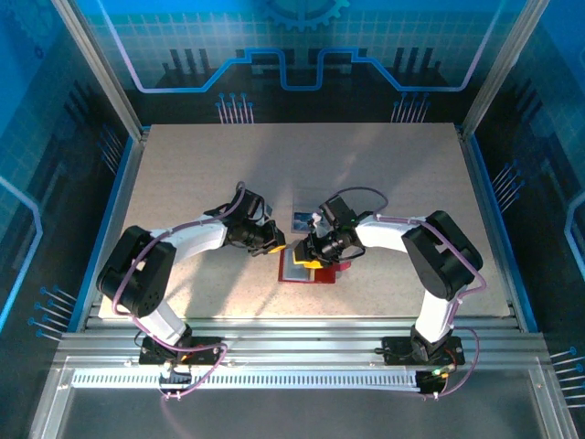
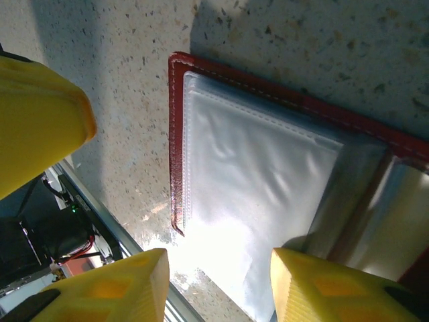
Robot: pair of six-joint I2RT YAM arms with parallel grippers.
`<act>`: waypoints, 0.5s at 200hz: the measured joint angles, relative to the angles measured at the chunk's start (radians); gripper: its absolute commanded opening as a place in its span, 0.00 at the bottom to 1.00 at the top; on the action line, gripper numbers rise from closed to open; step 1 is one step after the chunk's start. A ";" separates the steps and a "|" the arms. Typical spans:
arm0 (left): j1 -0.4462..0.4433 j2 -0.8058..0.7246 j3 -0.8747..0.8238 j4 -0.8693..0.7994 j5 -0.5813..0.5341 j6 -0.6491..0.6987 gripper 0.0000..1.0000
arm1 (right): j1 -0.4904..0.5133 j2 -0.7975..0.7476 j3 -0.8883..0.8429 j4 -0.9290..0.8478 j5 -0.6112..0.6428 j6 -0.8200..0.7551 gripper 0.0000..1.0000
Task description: Take the credit cards out of the card holder
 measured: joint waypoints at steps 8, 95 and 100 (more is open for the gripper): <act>0.000 0.002 0.000 0.000 0.000 0.000 0.13 | 0.000 0.000 0.000 -0.001 0.001 0.000 0.45; 0.000 0.002 0.000 -0.007 0.000 0.000 0.13 | -0.003 -0.011 -0.037 0.036 -0.002 0.000 0.45; 0.000 0.002 0.000 -0.007 0.000 0.000 0.13 | -0.003 -0.012 -0.039 0.039 -0.003 0.000 0.45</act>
